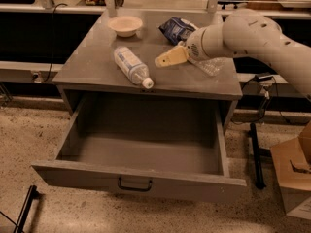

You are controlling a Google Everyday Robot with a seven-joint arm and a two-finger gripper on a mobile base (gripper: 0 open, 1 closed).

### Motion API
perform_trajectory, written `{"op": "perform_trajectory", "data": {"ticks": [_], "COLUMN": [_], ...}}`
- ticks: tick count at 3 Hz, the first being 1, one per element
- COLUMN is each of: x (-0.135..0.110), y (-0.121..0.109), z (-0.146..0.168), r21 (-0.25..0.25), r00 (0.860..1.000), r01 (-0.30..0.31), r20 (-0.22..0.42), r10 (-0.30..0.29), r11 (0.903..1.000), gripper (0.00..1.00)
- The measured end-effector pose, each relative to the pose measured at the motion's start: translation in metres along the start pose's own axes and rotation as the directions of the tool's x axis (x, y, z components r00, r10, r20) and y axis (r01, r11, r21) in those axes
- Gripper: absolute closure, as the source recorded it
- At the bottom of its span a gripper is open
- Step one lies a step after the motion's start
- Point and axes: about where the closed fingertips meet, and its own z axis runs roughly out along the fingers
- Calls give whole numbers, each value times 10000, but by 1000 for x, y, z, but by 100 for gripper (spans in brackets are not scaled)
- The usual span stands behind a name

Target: Pick water bottle from top drawer and place on counter

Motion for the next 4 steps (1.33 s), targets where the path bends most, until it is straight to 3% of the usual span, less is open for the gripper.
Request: {"op": "perform_trajectory", "data": {"ticks": [2, 3, 4], "x": [-10, -58, -62], "y": [1, -27, -31], "z": [-10, -35, -37], "r21": [-9, 305, 367], "r00": [9992, 9956, 9950], "r01": [240, 399, 363], "r20": [304, 833, 919], "r10": [-240, -423, -395], "r11": [9997, 9987, 9987], "gripper": [0, 0, 0]}}
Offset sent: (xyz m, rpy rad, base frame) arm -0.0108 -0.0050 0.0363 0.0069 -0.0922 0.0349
